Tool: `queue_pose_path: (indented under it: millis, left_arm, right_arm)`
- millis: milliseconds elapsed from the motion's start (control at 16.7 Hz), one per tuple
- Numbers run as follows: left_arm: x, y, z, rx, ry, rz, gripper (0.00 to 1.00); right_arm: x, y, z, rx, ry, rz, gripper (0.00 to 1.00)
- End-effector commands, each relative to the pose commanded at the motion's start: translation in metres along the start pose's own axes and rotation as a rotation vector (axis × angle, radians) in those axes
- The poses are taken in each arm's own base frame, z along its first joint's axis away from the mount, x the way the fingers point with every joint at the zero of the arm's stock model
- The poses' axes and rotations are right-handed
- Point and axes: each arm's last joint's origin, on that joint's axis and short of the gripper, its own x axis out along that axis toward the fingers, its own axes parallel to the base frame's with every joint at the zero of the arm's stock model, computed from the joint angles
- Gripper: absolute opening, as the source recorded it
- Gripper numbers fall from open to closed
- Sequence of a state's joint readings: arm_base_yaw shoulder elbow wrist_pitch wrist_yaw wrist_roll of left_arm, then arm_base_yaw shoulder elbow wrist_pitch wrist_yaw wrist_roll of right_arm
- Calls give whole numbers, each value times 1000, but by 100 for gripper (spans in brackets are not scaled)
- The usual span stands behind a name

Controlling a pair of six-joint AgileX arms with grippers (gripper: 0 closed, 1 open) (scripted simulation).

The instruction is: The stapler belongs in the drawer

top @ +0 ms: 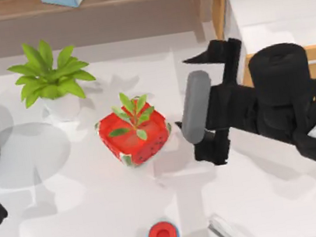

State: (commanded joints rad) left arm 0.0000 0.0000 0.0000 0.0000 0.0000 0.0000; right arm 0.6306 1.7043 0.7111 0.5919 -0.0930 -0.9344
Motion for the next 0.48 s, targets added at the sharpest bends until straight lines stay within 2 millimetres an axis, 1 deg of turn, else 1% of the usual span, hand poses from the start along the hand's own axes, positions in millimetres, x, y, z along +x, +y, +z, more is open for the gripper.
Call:
queue_pose_path:
  millis: [120, 240, 360, 480]
  left_arm:
    - [0, 0, 0, 0, 0, 0, 100]
    - [0, 0, 0, 0, 0, 0, 100]
    - [0, 0, 0, 0, 0, 0, 100]
    - [0, 0, 0, 0, 0, 0, 100]
  right_arm:
    - [2, 6, 5, 130, 66, 134, 100]
    - [2, 14, 9, 283, 173, 272, 100]
    - [-1, 21, 13, 445, 324, 393, 100]
    - [-8, 26, 21, 595, 491, 473, 100]
